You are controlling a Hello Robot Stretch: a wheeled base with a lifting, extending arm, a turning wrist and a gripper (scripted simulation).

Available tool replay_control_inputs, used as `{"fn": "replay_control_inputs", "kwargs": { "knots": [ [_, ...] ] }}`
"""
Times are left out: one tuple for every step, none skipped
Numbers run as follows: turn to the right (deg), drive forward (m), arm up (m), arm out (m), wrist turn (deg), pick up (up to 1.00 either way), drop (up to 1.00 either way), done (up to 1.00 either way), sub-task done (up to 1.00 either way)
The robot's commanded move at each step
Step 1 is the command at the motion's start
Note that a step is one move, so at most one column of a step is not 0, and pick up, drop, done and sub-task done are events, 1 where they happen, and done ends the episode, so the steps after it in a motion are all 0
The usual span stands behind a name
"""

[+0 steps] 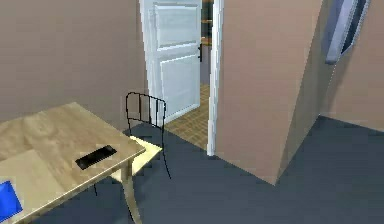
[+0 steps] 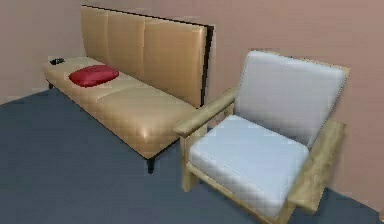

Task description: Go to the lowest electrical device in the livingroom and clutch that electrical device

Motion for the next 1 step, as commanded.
{"fn": "replay_control_inputs", "kwargs": {
  "knots": [
    [0.0, 0.75, 0.00, 0.00, 0.0, 0.00, 0.00, 0.00, 0.00]
  ]
}}
